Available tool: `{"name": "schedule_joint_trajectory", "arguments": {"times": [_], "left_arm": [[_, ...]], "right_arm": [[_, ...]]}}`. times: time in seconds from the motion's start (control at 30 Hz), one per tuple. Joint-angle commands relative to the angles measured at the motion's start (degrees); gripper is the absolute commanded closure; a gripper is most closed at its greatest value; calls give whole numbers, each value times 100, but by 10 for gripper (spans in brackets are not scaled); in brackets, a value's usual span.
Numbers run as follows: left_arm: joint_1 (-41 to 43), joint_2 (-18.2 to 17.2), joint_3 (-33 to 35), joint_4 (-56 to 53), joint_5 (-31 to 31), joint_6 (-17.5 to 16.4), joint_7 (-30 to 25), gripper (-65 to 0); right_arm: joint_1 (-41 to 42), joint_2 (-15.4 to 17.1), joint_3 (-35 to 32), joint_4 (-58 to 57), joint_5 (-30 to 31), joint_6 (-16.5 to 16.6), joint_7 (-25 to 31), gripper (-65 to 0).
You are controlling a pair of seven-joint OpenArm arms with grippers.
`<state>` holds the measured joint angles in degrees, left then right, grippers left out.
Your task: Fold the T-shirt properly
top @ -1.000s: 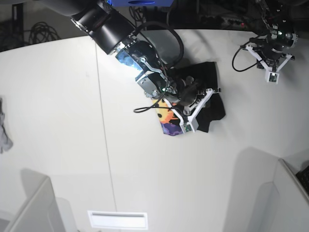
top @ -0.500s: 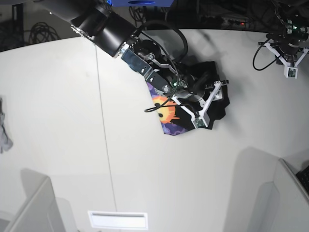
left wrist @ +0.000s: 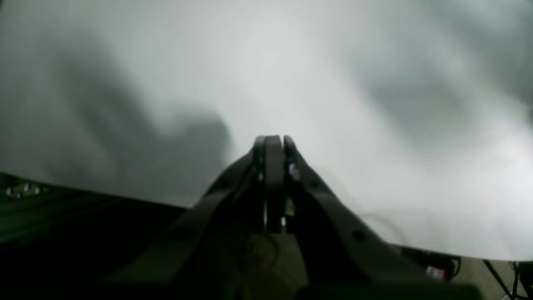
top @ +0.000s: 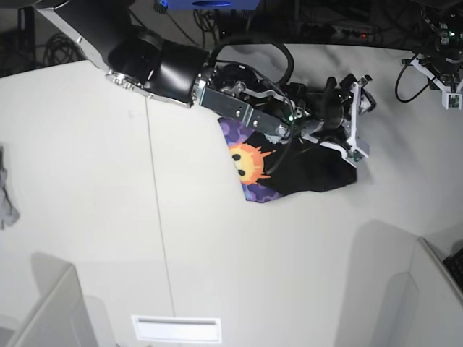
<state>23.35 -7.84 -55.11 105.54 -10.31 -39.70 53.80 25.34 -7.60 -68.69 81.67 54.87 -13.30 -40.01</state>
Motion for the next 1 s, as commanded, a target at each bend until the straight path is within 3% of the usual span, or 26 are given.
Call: {"name": "schedule_joint_trajectory", "arguments": {"times": [0.0, 0.1, 0.43, 0.5, 0.57, 0.6, 0.7, 0.83, 0.9, 0.97], "left_arm": [[7, -100, -32, 79, -29, -30, -83, 0], [7, -109, -40, 79, -29, -30, -83, 0], [7, -100, -76, 79, -29, -30, -83, 0], [7, -91, -58, 79, -29, -30, -83, 0], [-1, -91, -58, 79, -38, -30, -83, 0], [-19, -74, -49, 88, -38, -30, -83, 0], [-54, 93, -49, 132, -38, -30, -83, 0], [-274, 278, -40, 79, -363, -30, -83, 0], [-309, 384, -40, 79, -882, -30, 84, -206], [-450, 384, -49, 71, -1515, -30, 462, -364]], "right_arm": [[116, -80, 25, 180, 161, 297, 76, -356], [116, -62, 42, 365, 196, 895, 76, -354], [116, 61, 77, 374, 196, 912, 111, -335], [99, 236, 455, 374, 196, 754, 120, -231], [2, 509, 956, 383, 196, 490, 111, -51], [-130, 658, 1229, 427, 196, 394, 120, 0], [-710, 1028, 2310, 769, 196, 200, 120, 0], [-1352, 1476, 3532, 1420, 188, 192, 120, 0], [-1563, 1669, 3963, 1736, 188, 192, 120, 0], [-1712, 1880, 4183, 1991, 196, 192, 120, 0]]}}
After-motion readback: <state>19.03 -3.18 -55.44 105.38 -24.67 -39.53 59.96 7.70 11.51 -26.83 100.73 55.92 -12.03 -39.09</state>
